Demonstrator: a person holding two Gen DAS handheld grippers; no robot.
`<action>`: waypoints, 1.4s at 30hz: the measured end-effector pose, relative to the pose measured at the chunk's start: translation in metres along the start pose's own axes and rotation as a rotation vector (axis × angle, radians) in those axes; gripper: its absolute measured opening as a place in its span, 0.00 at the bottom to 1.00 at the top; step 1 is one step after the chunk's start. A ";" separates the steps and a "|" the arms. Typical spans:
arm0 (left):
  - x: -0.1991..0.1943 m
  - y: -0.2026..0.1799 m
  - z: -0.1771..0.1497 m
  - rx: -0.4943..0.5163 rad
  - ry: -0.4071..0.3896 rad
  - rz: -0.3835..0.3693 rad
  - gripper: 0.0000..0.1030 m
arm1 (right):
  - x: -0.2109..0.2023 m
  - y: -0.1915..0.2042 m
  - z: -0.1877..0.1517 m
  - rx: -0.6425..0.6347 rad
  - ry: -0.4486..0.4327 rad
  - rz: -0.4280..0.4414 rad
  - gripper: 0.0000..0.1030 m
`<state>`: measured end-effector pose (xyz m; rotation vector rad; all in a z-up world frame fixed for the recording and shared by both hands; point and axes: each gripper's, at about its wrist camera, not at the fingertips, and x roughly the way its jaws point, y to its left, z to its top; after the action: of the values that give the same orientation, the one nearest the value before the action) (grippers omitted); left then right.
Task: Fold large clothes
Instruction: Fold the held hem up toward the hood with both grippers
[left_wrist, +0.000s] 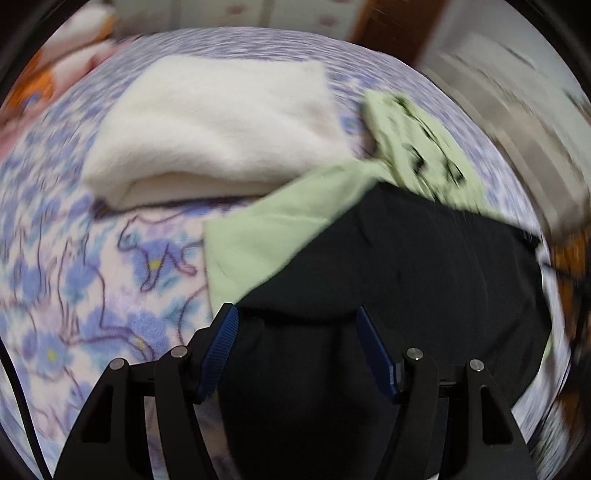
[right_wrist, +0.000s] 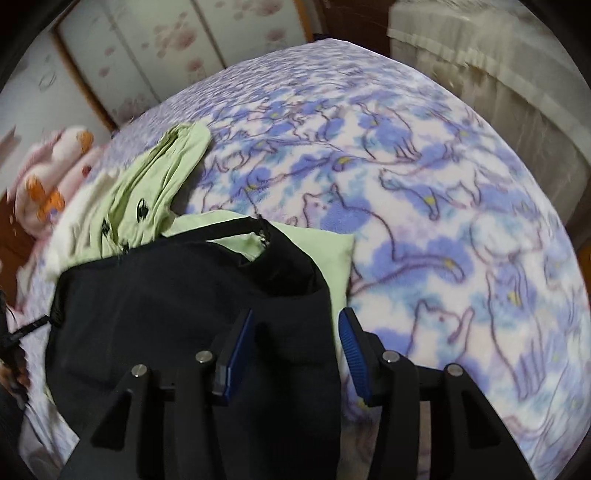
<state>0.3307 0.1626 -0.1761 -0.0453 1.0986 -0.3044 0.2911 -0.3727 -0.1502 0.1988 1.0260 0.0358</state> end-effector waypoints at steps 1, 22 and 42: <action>-0.003 -0.004 -0.003 0.049 0.002 0.004 0.63 | 0.003 0.003 0.001 -0.026 0.001 -0.010 0.46; 0.037 -0.022 0.047 0.191 -0.152 0.234 0.62 | 0.036 0.010 0.025 -0.049 -0.009 -0.057 0.46; 0.000 0.030 0.061 -0.226 -0.161 -0.096 0.04 | -0.015 -0.001 0.038 0.171 -0.135 0.200 0.11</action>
<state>0.3913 0.1846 -0.1540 -0.3191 0.9679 -0.2566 0.3160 -0.3813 -0.1184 0.4534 0.8722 0.1150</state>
